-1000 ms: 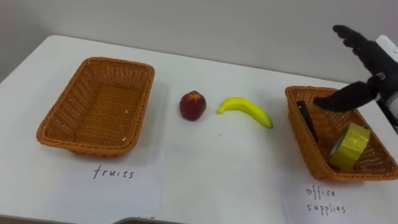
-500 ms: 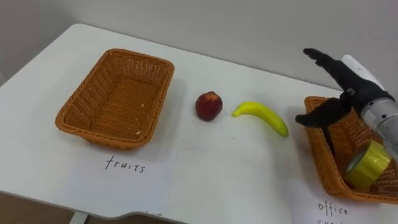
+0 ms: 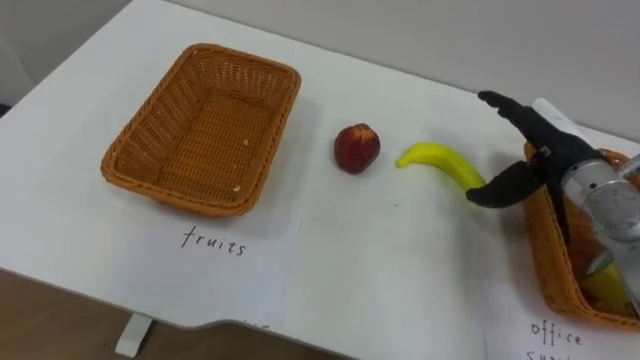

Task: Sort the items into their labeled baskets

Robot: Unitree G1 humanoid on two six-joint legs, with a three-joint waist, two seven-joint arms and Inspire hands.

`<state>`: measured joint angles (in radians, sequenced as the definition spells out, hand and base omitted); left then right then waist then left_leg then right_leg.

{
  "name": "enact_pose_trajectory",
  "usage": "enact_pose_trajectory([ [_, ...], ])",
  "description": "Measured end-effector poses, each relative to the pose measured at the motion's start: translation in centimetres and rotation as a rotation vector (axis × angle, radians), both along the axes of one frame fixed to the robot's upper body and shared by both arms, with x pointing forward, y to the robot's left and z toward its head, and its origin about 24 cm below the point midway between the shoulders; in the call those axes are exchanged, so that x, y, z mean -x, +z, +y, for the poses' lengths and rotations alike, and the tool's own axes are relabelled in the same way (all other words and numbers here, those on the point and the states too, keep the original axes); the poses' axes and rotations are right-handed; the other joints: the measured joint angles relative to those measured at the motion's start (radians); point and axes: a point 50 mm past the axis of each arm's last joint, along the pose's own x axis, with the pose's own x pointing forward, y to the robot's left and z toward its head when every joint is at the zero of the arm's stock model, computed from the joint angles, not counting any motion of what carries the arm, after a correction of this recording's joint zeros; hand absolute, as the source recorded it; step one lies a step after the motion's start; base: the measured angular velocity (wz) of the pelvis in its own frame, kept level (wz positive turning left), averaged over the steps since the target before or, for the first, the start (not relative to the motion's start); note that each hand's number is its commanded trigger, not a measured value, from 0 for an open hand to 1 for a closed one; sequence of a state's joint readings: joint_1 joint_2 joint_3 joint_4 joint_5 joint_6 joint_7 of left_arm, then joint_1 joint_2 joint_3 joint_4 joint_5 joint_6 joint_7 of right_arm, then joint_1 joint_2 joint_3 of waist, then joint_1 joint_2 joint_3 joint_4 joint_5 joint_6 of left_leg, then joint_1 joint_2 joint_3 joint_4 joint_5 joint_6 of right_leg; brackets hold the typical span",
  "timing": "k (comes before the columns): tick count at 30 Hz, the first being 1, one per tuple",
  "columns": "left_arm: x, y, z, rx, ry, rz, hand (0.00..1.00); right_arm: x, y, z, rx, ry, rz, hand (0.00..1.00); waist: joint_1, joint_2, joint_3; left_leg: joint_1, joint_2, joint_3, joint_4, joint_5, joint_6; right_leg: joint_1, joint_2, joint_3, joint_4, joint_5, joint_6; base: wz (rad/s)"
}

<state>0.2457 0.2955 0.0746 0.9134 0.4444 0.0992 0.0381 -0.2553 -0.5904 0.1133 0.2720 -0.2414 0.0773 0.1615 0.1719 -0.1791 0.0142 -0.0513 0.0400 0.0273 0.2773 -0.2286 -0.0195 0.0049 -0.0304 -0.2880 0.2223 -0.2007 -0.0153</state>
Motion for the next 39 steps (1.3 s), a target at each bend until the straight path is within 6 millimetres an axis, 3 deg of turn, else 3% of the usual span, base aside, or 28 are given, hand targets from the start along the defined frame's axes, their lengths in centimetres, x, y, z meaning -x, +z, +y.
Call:
enact_pose_trajectory([
  [8, -0.3, 0.1, 0.1, -0.005, -0.005, -0.003, 0.00, 0.1, -0.9, -0.1, 0.000, -0.014, 0.027, 0.00, 0.006, 0.002, -0.0002, -0.035, 0.002, -0.010, 0.028, 0.000, 0.000, -0.017, 0.000, -0.017, 0.006, 0.004, -0.005, 0.07],
  [11, -0.5, 0.1, 0.2, -0.008, -0.004, -0.008, 0.00, 0.1, -1.0, 0.0, -0.031, -0.020, 0.021, 0.00, 0.013, 0.010, 0.0046, -0.043, 0.002, -0.010, 0.034, -0.001, 0.000, -0.027, -0.001, -0.018, 0.017, 0.006, -0.006, 0.00],
  [21, -1.5, 0.3, 0.1, -0.028, -0.013, -0.056, 0.00, -0.4, -1.9, 0.2, -0.015, -0.050, 0.009, 0.00, 0.034, 0.013, 0.0030, -0.090, 0.005, -0.010, 0.050, 0.000, -0.001, -0.067, -0.002, -0.018, 0.038, 0.008, -0.009, -0.01],
  [27, -1.9, 0.4, 0.1, -0.026, -0.025, -0.063, 0.00, -1.5, -2.2, -0.2, 0.005, -0.074, 0.033, 0.00, 0.052, 0.009, 0.0017, -0.115, 0.006, -0.010, 0.070, 0.000, -0.001, -0.093, -0.003, -0.019, 0.050, 0.008, -0.009, 0.01],
  [32, -2.8, 0.5, 0.1, -0.026, -0.080, -0.060, 0.00, -2.0, -3.0, -0.4, 0.030, -0.084, 0.081, 0.00, 0.059, 0.003, 0.0061, -0.149, 0.005, -0.023, 0.070, 0.003, -0.001, -0.116, -0.005, -0.035, 0.053, 0.008, -0.010, 0.10],
  [39, -3.6, 0.4, -0.2, -0.017, -0.102, -0.058, 0.00, -2.8, -2.5, -0.9, -0.004, -0.113, 0.079, 0.00, 0.059, -0.013, 0.0128, -0.171, 0.006, -0.038, 0.073, 0.007, -0.005, -0.128, -0.004, -0.057, 0.051, 0.009, -0.011, 0.07],
])
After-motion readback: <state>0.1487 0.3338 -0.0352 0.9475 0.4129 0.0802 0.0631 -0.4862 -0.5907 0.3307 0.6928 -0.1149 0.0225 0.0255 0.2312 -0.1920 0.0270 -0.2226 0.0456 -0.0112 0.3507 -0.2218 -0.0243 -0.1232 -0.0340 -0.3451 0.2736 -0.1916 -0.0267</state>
